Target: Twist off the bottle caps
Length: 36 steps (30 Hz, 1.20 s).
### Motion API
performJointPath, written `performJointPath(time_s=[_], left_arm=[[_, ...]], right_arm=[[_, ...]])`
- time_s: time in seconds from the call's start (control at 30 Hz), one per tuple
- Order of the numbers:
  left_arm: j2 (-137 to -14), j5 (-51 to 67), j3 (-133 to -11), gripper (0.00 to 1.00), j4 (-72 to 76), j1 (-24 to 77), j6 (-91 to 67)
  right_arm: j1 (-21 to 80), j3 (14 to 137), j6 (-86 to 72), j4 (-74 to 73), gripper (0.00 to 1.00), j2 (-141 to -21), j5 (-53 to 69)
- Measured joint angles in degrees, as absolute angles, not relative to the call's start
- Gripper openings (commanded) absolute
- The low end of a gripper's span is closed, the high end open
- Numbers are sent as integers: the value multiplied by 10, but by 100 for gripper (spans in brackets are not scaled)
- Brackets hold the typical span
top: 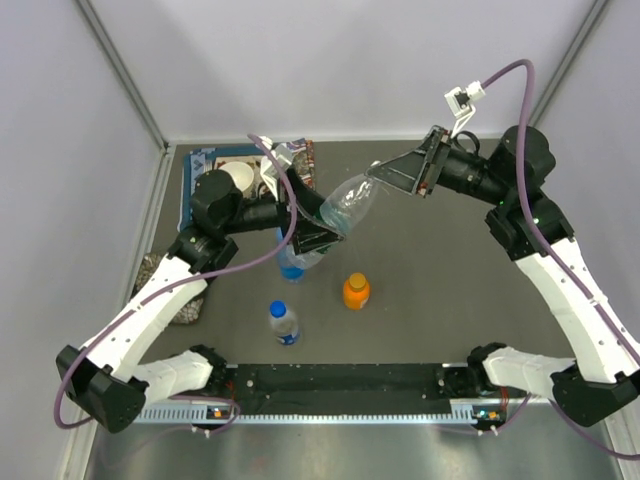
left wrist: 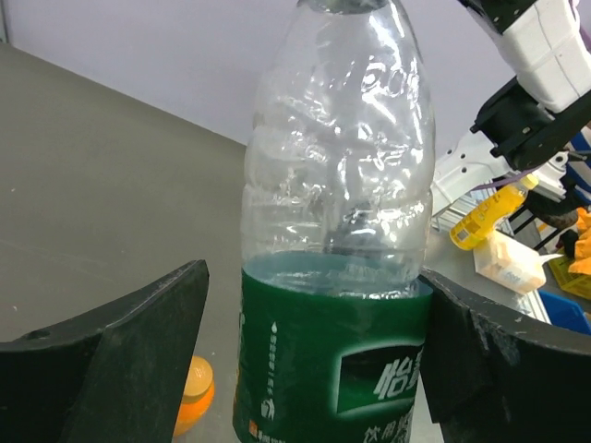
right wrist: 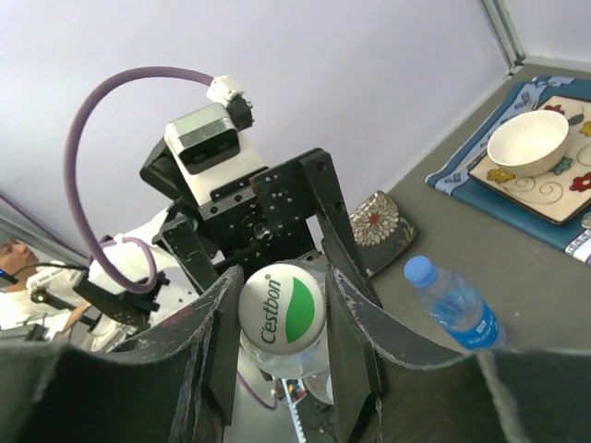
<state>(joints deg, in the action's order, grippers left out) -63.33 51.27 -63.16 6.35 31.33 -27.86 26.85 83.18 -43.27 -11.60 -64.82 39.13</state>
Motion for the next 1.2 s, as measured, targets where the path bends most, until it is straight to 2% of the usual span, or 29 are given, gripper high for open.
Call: performJointPath(time_s=[0.1, 0.23, 0.27, 0.3, 0.4, 0.53, 0.6, 0.73, 1.2], left_arm=[[-635, 514, -632, 73, 53, 317, -269], [-635, 520, -632, 69, 51, 320, -262], [-635, 521, -632, 68, 50, 320, -260], [-635, 521, -632, 67, 50, 320, -257], [-635, 522, -632, 59, 43, 320, -250], [-635, 512, -631, 44, 38, 320, -230], [-633, 497, -631, 42, 30, 323, -213], [-622, 452, -629, 38, 14, 339, -177], [-579, 170, -617, 38, -9, 462, -42]], right_arm=[[277, 834, -425, -119, 0, -654, 387], [277, 834, -417, -124, 2, -658, 384], [278, 834, -416, -126, 12, -658, 383], [278, 834, -414, -127, 34, -658, 382], [281, 834, -406, -133, 59, -657, 375], [283, 834, -382, -162, 70, -651, 341], [283, 834, -369, -178, 77, -644, 315], [284, 834, -355, -199, 81, -623, 259], [296, 868, -381, -215, 80, -616, 148]])
